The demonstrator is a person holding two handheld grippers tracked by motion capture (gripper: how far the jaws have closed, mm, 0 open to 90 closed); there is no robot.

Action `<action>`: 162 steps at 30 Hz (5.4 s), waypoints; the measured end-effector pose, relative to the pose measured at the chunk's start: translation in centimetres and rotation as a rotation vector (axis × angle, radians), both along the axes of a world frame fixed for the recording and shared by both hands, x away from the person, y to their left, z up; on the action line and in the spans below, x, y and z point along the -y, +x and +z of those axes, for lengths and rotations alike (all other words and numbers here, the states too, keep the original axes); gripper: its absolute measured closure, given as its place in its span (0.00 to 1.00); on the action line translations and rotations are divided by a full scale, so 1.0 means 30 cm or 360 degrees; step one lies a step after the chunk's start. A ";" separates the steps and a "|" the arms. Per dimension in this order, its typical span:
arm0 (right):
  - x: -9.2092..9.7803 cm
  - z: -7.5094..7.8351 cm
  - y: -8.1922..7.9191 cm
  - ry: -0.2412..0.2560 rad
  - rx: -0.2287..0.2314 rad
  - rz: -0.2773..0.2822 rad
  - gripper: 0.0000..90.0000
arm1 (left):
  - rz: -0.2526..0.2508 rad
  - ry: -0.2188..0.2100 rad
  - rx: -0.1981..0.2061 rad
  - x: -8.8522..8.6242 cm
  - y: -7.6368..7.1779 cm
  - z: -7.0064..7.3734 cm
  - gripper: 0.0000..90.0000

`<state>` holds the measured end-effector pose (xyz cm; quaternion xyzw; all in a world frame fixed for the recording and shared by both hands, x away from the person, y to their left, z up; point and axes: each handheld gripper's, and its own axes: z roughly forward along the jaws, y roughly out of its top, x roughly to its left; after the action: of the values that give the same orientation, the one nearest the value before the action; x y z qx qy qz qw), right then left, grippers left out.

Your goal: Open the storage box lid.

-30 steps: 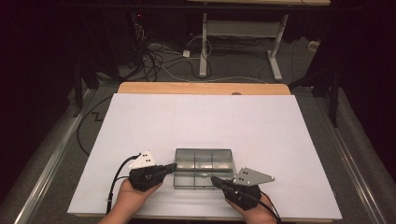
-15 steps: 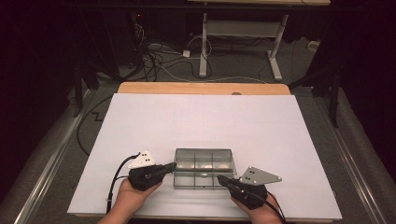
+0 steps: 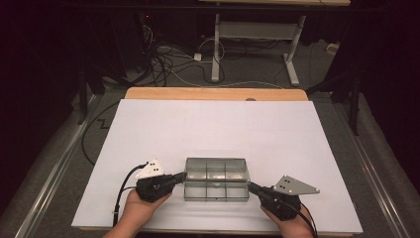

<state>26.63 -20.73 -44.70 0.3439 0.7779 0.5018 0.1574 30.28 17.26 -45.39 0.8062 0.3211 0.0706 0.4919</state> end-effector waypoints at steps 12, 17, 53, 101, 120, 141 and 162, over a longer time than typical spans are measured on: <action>0.039 -0.020 0.035 -0.0022 -0.0003 -0.0086 1.00 | 0.0006 -0.0007 -0.0004 0.004 0.009 -0.003 0.97; 0.044 -0.029 0.056 -0.0011 -0.0012 -0.0124 1.00 | 0.0010 -0.0015 0.0006 0.006 0.018 -0.002 0.97; -0.008 -0.051 0.251 -0.0079 0.0016 -0.0285 1.00 | 0.0032 -0.0005 0.0055 0.038 0.092 0.001 0.97; -0.056 0.057 0.342 0.0074 0.0146 -0.0268 1.00 | 0.0062 -0.0032 0.0076 0.065 0.177 0.008 0.97; -0.071 0.065 0.392 0.0086 0.0139 -0.0267 1.00 | 0.0088 -0.0042 0.0069 0.067 0.212 0.000 0.97; -0.075 0.048 0.424 0.0084 0.0103 -0.0281 1.00 | 0.0141 -0.0042 0.0096 0.008 0.191 0.022 0.97; -0.073 0.030 0.455 0.0154 0.0076 -0.0292 1.00 | 0.0295 -0.0086 0.0016 0.014 0.340 0.016 0.97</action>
<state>40.27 -18.55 -43.79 0.4088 0.7141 0.5302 0.2043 40.48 16.84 -44.90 0.7591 0.3936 0.1113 0.5064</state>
